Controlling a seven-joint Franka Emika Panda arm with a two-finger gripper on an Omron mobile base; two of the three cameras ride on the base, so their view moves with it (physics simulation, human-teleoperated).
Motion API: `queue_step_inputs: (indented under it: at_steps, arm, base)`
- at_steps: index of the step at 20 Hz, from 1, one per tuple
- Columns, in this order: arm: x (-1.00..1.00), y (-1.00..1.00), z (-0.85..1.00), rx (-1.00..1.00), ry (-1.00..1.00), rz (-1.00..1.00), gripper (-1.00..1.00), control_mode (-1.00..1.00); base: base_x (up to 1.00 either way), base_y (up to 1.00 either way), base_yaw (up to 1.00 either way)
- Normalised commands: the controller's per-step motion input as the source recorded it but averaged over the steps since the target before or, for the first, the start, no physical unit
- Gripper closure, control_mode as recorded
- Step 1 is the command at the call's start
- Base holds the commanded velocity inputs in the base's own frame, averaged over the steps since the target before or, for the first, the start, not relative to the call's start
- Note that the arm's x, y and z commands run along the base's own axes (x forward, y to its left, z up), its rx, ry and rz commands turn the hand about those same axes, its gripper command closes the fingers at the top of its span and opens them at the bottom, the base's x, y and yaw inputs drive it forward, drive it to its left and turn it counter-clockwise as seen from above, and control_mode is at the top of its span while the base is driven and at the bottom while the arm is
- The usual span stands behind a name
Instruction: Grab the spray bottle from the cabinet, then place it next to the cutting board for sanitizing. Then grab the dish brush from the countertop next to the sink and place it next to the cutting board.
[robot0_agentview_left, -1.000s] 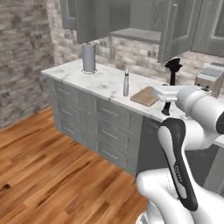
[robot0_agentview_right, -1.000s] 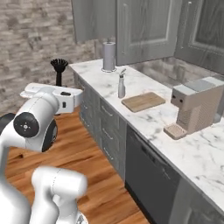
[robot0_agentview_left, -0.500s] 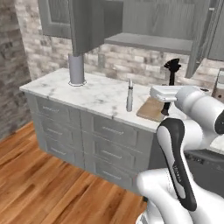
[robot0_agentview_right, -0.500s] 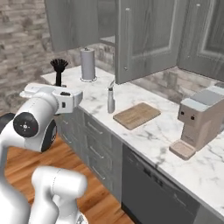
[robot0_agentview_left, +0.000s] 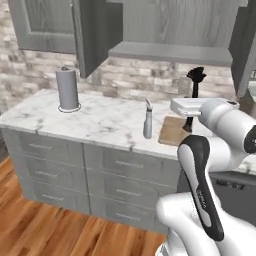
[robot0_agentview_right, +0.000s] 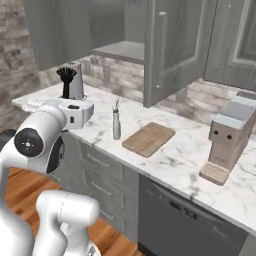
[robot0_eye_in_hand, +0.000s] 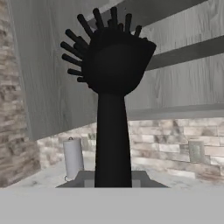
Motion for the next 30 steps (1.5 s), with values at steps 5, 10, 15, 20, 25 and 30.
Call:
queue_step_inputs:
  at_steps: [5, 10, 15, 20, 25, 30]
  arm:
    - [0.0, 0.0, 0.0, 0.0, 0.0, 0.0, 1.0, 1.0]
    - [0.0, 0.0, 0.0, 0.0, 0.0, 0.0, 1.0, 1.0]
    - [0.0, 0.0, 0.0, 0.0, 0.0, 0.0, 1.0, 1.0]
    - [0.0, 0.0, 0.0, 0.0, 0.0, 0.0, 1.0, 1.0]
    - [0.0, 0.0, 0.0, 0.0, 0.0, 0.0, 1.0, 1.0]
    - [0.0, 0.0, 0.0, 0.0, 0.0, 0.0, 1.0, 1.0]
  base:
    - [0.4, 0.37, -0.45]
    - [0.41, 0.31, -0.45]
    - [0.46, 0.75, -0.44]
    - [0.45, 0.1, -0.26]
    - [0.47, -0.03, -0.07]
    - [0.44, 0.01, -0.05]
